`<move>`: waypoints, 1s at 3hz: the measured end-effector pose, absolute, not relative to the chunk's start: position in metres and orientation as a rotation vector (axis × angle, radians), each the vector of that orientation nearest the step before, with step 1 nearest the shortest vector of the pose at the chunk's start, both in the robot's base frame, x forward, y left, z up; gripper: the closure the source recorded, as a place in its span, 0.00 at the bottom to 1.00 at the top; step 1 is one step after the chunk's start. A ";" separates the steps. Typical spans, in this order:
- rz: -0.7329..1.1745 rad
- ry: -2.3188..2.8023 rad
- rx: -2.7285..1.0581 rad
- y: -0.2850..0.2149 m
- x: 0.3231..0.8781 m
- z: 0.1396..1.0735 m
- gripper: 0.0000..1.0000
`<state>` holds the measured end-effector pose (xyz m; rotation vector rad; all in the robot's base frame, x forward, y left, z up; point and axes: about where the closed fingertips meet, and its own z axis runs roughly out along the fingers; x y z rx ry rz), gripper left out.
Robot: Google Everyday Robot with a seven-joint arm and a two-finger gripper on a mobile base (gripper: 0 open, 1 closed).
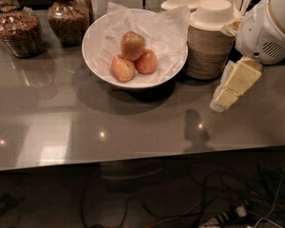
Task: Pick apple from white bowl
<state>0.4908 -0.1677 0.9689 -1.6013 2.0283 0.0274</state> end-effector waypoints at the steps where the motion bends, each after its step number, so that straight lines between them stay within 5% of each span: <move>1: 0.109 1.898 -1.529 -0.128 0.526 0.978 0.00; 3: 0.231 1.714 -1.490 -0.059 0.594 0.998 0.00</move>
Offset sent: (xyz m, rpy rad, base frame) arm 0.1102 0.1295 0.0400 0.3537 -0.1921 0.1541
